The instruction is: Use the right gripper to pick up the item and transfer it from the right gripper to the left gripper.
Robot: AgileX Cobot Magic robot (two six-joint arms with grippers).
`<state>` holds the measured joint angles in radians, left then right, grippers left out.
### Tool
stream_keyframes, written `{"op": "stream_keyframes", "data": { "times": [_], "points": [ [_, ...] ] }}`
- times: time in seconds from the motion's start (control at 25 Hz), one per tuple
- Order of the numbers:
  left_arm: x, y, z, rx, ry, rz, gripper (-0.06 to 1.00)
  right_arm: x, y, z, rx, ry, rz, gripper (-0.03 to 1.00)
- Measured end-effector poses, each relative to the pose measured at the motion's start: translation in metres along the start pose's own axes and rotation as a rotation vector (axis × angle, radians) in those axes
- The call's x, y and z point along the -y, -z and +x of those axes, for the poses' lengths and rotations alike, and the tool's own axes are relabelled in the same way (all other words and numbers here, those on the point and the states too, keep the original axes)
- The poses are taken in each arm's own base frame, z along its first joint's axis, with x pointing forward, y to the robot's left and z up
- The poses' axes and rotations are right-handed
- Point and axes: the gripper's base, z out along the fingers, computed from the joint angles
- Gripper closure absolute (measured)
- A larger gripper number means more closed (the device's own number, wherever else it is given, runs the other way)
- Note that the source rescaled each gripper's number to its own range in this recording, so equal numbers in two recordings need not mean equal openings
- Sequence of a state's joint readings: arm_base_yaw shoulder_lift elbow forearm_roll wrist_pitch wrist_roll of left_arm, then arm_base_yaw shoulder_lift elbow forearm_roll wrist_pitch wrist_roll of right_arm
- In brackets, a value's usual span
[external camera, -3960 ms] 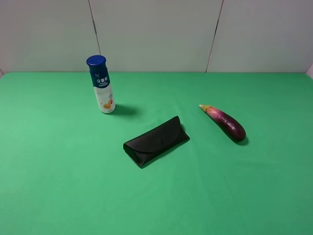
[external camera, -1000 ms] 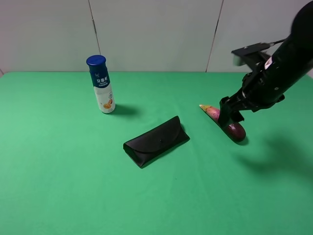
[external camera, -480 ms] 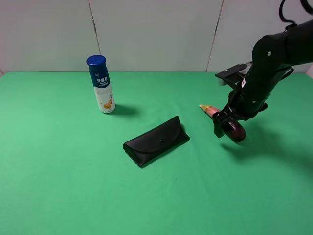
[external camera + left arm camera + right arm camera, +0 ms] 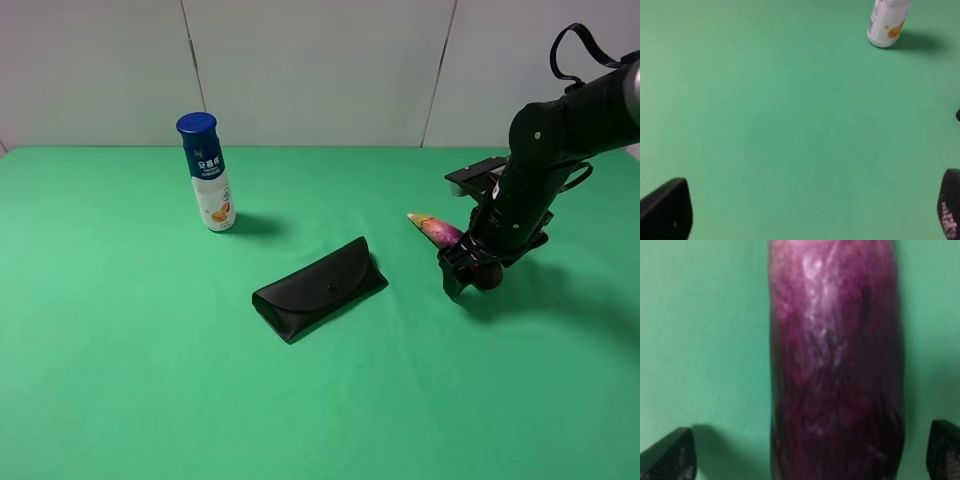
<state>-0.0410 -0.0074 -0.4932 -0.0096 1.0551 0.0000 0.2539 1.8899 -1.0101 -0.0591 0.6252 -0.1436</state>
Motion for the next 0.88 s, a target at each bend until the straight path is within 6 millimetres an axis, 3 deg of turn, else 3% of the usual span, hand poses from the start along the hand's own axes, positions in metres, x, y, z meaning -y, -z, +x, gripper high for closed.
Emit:
{"op": "stream_keyframes", "data": {
  "times": [0.28, 0.36, 0.48, 0.64, 0.68, 0.88],
  "points": [
    [0.0000, 0.0000, 0.0000, 0.000, 0.000, 0.000, -0.03, -0.0001, 0.0000, -0.0002, 0.002, -0.002, -0.001, -0.02],
    [0.0000, 0.0000, 0.0000, 0.000, 0.000, 0.000, -0.03, -0.0001, 0.0000, 0.0003, -0.004, -0.002, -0.002, 0.09],
    [0.0000, 0.0000, 0.0000, 0.000, 0.000, 0.000, -0.03, -0.0003, 0.0000, 0.0012, -0.013, -0.002, -0.003, 0.36],
    [0.0000, 0.0000, 0.0000, 0.000, 0.000, 0.000, -0.03, -0.0003, 0.0000, 0.0013, -0.015, -0.002, -0.003, 0.91],
    [0.0000, 0.0000, 0.0000, 0.000, 0.000, 0.000, -0.03, -0.0003, 0.0000, 0.0013, -0.015, -0.002, -0.003, 0.97],
    [0.0000, 0.0000, 0.0000, 0.000, 0.000, 0.000, -0.03, -0.0003, 0.0000, 0.0013, -0.015, -0.002, -0.003, 0.97]
  ]
}}
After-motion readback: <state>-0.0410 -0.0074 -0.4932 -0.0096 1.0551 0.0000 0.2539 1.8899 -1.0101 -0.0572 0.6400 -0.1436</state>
